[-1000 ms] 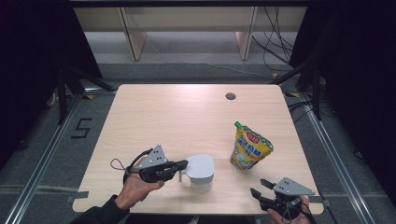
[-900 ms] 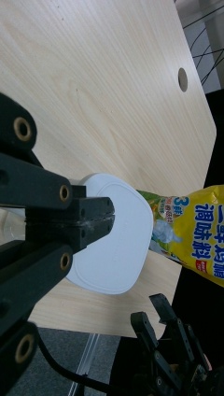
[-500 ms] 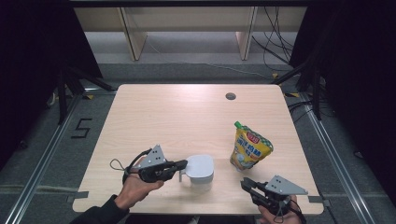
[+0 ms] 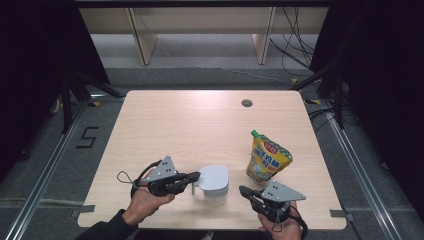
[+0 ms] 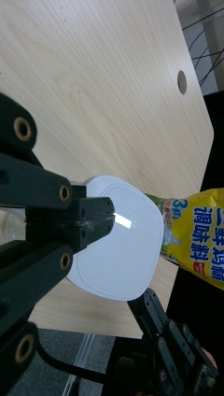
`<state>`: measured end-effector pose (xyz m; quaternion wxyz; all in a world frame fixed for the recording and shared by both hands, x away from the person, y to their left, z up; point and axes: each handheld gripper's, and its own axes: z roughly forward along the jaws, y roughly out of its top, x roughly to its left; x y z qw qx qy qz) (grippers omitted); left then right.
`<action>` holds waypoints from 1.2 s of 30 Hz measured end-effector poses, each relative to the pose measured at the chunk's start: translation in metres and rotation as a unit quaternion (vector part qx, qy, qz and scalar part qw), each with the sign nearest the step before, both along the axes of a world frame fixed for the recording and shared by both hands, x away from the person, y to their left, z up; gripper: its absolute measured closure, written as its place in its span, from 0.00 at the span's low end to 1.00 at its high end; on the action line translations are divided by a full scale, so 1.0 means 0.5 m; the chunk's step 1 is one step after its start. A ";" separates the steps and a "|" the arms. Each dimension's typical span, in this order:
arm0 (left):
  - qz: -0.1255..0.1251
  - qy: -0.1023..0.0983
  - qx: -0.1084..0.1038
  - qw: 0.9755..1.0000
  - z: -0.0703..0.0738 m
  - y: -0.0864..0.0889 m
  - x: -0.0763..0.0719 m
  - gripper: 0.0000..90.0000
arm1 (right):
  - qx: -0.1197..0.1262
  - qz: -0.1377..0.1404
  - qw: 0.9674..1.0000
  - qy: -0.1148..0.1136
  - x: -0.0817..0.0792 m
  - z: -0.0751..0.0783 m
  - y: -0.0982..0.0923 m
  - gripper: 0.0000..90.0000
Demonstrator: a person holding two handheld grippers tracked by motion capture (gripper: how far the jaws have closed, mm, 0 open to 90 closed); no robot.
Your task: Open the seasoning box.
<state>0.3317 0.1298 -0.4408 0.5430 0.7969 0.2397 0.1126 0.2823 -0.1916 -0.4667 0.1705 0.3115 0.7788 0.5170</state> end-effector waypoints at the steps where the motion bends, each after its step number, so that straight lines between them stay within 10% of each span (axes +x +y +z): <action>1: 0.000 0.000 0.000 1.000 0.000 0.000 0.000 0.99 | 0.000 0.000 1.000 0.000 0.000 0.000 0.000 1.00; 31: 0.007 0.005 -0.009 1.000 -0.008 0.013 -0.002 0.99 | -0.018 0.039 0.998 -0.049 0.021 0.040 0.062 1.00; 36: 0.005 0.002 -0.027 1.000 -0.006 0.033 -0.002 0.86 | -0.015 0.051 0.997 -0.054 0.022 0.047 0.081 1.00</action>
